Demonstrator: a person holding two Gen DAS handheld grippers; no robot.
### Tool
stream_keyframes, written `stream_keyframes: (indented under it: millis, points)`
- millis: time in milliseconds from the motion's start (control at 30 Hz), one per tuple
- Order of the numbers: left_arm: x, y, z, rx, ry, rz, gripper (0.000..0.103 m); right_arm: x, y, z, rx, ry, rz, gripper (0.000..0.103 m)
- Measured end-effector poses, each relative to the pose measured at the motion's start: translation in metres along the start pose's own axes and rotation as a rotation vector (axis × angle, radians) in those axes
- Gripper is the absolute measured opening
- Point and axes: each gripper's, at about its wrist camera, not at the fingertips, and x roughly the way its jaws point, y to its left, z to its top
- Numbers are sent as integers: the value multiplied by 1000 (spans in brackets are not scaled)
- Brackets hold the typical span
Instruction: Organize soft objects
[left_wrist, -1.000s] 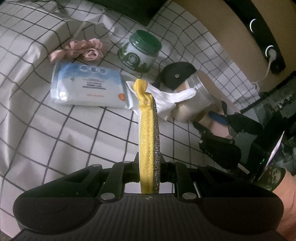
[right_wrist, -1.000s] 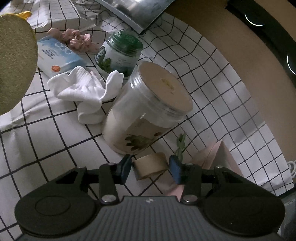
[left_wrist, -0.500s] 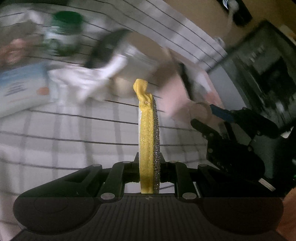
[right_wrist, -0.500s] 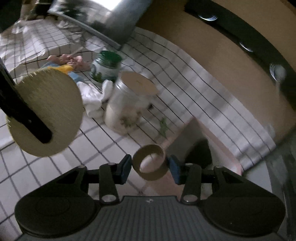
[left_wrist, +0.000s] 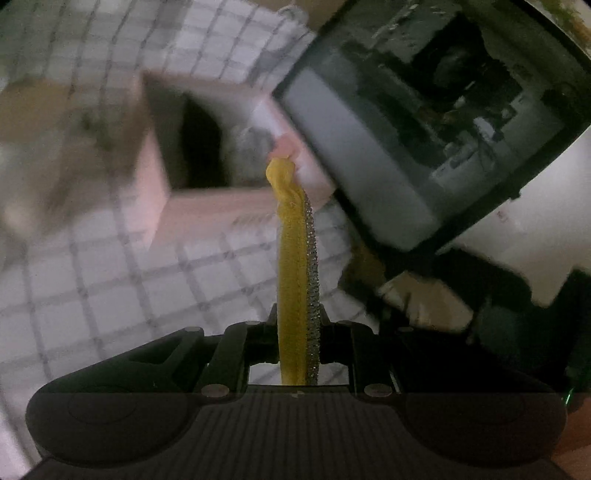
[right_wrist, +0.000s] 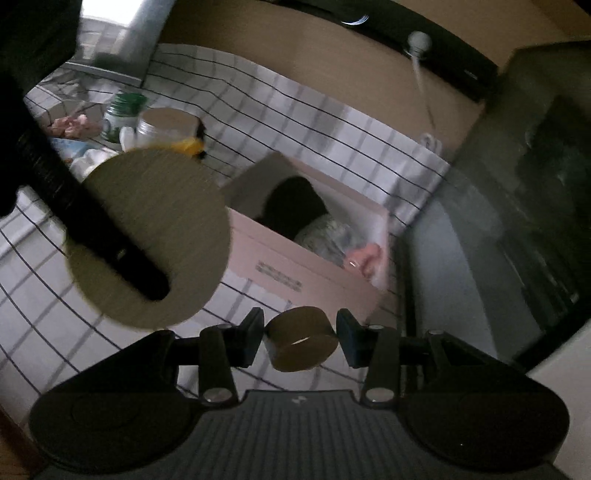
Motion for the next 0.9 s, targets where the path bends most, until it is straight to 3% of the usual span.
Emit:
stream_keyframes:
  millis: [300, 433, 567, 633, 767, 900]
  points:
    - [18, -33, 96, 46, -224, 5, 20, -4, -33, -20, 58, -27, -28, 43]
    - [56, -18, 122, 4, -223, 76, 33, -6, -42, -24, 90, -47, -31, 43]
    - [88, -3, 123, 35, -214, 298, 34, -5, -45, -27, 101, -58, -19, 43]
    - [88, 7, 116, 39, -244, 354, 34, -3, -45, -29, 103, -57, -10, 43]
    - [64, 13, 106, -17, -302, 314, 34, 3, -48, -29, 117, -59, 4, 43]
    - [29, 4, 84, 33, -351, 281, 34, 12, -52, -17, 120, -83, 7, 43]
